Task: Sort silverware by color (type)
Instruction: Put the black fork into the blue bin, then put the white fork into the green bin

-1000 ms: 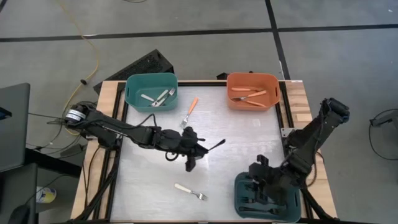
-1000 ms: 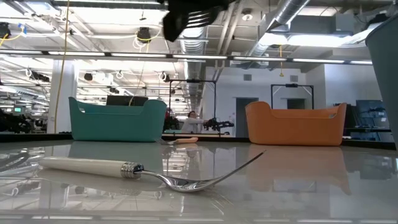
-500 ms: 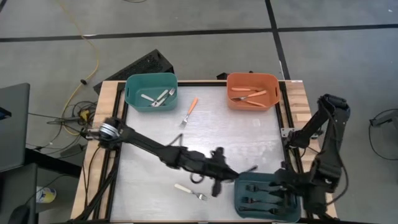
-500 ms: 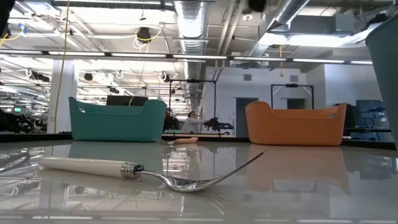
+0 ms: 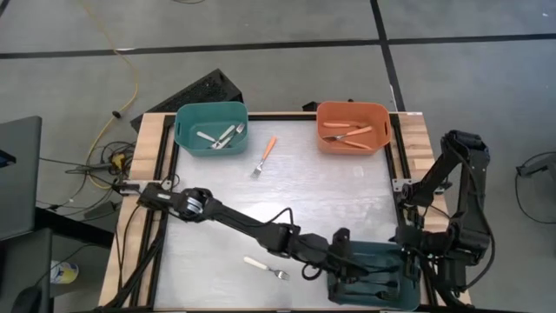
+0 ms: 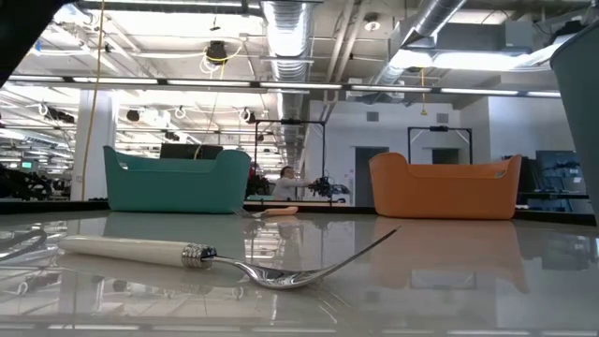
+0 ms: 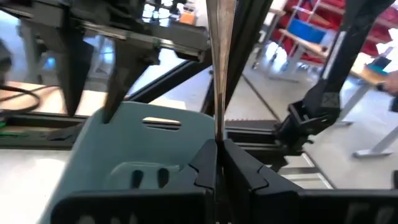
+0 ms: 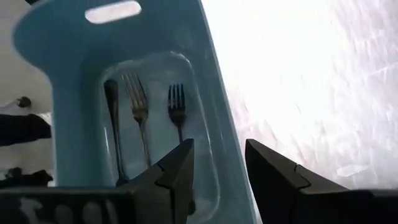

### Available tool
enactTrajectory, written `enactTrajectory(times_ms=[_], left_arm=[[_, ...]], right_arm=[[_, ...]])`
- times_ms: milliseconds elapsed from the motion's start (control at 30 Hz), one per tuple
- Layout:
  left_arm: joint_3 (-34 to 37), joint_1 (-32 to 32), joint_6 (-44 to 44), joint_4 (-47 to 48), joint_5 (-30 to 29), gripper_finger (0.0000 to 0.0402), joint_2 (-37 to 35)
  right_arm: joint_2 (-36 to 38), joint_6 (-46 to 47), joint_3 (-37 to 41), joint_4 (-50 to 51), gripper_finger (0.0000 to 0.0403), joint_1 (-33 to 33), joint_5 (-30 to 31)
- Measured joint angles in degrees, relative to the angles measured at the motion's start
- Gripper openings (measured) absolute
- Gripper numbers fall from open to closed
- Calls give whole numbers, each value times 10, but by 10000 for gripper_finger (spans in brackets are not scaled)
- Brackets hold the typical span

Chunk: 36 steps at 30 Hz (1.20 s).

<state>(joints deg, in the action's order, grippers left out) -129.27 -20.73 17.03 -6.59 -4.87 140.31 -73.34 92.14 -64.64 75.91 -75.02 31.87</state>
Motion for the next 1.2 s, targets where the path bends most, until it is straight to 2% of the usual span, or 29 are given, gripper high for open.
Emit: enactTrajectory(times_ms=[600, 900, 1067, 1200], left_arm=[[-15, 6, 12, 36, 16, 4, 14], [-15, 5, 12, 84, 19, 67, 14], [-15, 8, 4, 92, 43, 105, 14], [-15, 19, 4, 151, 72, 120, -5]], right_arm=[[0, -5, 0, 5, 166, 0, -40], [0, 7, 0, 8, 166, 5, -55], [0, 30, 0, 8, 166, 5, -78], [0, 66, 0, 6, 166, 5, -81]])
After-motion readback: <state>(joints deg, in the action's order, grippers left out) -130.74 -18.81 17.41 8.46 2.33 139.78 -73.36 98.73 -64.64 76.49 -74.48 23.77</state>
